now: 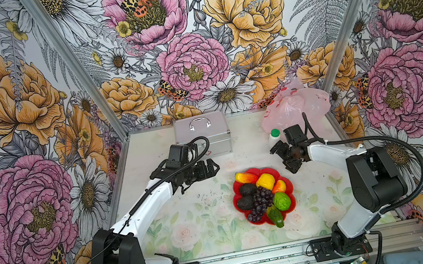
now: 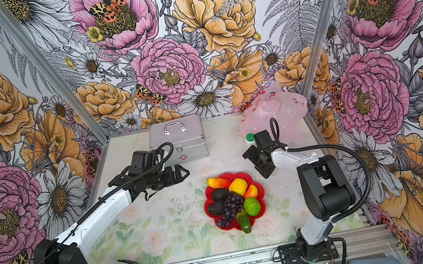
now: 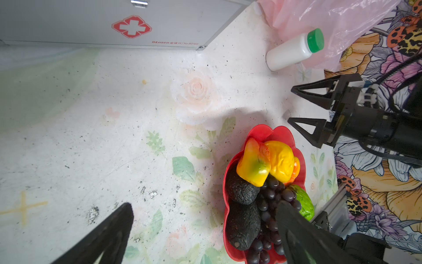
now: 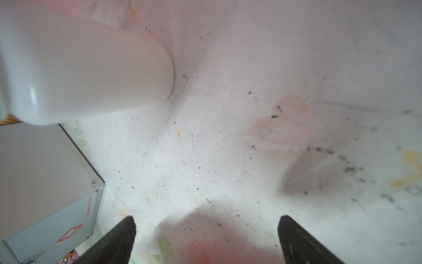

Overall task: Place the fruits into the plastic bag
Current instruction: Pick up the plastic bag from the top-right of the table.

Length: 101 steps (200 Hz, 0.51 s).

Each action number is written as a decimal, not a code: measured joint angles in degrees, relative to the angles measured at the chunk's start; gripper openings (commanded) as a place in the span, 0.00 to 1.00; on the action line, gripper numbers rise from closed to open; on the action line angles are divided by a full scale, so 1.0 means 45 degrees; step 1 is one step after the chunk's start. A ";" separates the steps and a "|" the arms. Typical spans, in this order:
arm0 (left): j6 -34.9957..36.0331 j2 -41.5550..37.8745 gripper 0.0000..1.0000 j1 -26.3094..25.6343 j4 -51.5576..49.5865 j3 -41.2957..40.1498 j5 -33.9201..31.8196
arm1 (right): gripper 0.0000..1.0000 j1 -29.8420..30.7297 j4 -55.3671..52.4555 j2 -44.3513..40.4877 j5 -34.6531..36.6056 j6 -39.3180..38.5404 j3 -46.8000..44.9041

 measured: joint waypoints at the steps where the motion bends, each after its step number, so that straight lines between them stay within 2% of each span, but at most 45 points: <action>1: -0.0005 0.0049 0.99 0.0000 -0.0015 0.0078 0.0000 | 0.99 -0.0058 -0.0073 -0.0078 0.0010 -0.0053 0.0000; 32: 0.0010 0.1404 0.99 -0.0209 -0.0146 0.1817 0.0000 | 0.97 -0.0991 -0.1156 -0.1370 0.0155 -0.0835 0.0121; 52: 0.0044 0.2482 0.99 -0.0685 -0.0107 0.3322 0.0010 | 0.96 -0.1394 -0.2448 -0.1962 0.0393 -0.1525 0.1083; 80: 0.0053 0.4095 0.99 -0.1384 0.0019 0.5260 0.0277 | 0.97 -0.1423 -0.4158 -0.1987 0.1127 -0.2929 0.4240; 101: 0.0044 0.5129 0.99 -0.1603 0.0073 0.6120 0.0568 | 0.98 -0.1423 -0.5047 -0.1229 0.1685 -0.4070 0.7193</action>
